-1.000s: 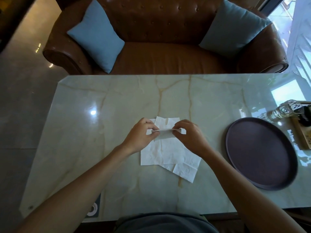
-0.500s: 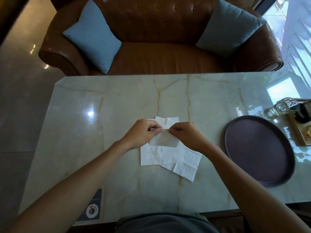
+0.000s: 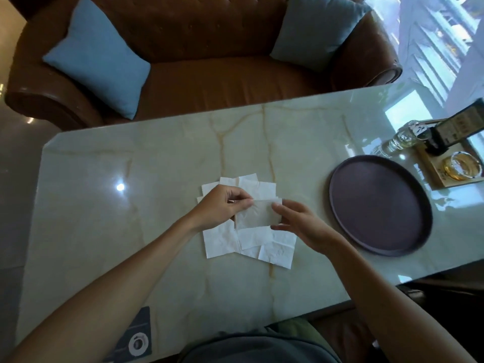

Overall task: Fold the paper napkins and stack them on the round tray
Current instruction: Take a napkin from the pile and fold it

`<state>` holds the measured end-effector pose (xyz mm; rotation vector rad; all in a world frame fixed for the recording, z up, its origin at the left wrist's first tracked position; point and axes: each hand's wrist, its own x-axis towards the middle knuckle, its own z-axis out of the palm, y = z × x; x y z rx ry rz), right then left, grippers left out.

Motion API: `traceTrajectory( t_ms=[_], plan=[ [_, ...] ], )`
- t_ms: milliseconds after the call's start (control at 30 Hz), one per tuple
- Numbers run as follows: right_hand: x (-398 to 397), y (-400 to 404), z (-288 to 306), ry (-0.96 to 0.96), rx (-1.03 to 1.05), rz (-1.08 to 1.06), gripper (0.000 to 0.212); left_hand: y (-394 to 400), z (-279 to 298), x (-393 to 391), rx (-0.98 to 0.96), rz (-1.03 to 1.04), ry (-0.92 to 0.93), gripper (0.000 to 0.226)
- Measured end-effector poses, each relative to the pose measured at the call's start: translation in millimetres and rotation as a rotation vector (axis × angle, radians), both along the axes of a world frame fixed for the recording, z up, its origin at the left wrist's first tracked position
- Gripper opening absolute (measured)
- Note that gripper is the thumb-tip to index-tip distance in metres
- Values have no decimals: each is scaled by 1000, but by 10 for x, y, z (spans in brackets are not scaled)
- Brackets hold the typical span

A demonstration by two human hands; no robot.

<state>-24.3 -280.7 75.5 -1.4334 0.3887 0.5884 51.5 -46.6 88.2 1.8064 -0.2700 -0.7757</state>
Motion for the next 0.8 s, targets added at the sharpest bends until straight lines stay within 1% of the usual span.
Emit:
traceTrajectory(
  t_ms=[67, 167, 200, 233, 300, 400, 467, 533, 600, 733, 800],
  plan=[
    [-42, -123, -46, -27, -10, -72, 30, -186, -48, 10, -26, 21, 51, 14],
    [-86, -412, -98, -44, -38, -216, 25, -517, -169, 5, -26, 60, 166, 35],
    [-102, -526, -116, -43, -40, -257, 23, -656, -217, 3, -26, 83, 206, 38],
    [-124, -650, -134, -41, -42, -292, 21, -808, -260, -1, -26, 114, 243, 37],
    [-174, -914, -189, -28, -62, -352, 18, -1149, -312, -13, -30, 175, 321, 27],
    [-266, -1358, -299, -5, -82, -434, 17, -1705, -421, -36, -35, 170, 413, 16],
    [-326, -1648, -372, 33, -61, -498, 20, -2087, -524, -50, -11, 139, 414, 11],
    [-382, -1923, -439, 92, -52, -580, 15, -2462, -623, -53, 33, 127, 376, 8],
    [-420, -2167, -502, 122, -104, -618, 12, -2792, -748, -44, 83, 119, 318, 9],
    [-498, -2624, -690, 183, -234, -630, 12, -3376, -1022, -30, 180, 66, 158, 11],
    [-525, -2818, -778, 217, -266, -660, 13, -3625, -1126, -26, 213, 30, 130, 15]
  ],
)
